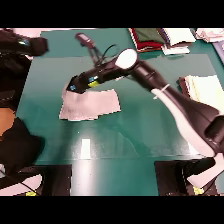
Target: Fold the shirts.
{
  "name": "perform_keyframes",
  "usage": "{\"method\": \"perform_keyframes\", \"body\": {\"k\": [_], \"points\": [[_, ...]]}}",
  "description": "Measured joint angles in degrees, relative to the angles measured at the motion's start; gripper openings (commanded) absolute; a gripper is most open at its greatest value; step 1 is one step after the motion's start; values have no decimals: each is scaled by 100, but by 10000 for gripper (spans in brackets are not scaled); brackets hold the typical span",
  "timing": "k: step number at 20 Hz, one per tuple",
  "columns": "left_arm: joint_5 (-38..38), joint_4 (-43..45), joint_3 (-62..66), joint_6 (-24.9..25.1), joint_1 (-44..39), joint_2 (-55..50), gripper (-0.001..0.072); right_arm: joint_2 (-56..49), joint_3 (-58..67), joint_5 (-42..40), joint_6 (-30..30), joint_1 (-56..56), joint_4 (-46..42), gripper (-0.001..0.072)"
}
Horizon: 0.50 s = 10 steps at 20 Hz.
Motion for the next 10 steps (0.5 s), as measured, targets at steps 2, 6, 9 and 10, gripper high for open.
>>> {"method": "perform_keyframes", "body": {"k": [2,6,9,10], "points": [[-105,59,2,2,116,208,20,-151,177,-31,17,63,-271,335],[-205,144,-15,26,20,334,19,-22,-155,422,369,-426,-1189,335],[-177,142,-42,83,-260,356,20,332,-1078,651,634,-1145,-1558,383],[-153,151,-50,96,-348,358,19,461,-1445,684,713,-1425,-1609,590]]}}
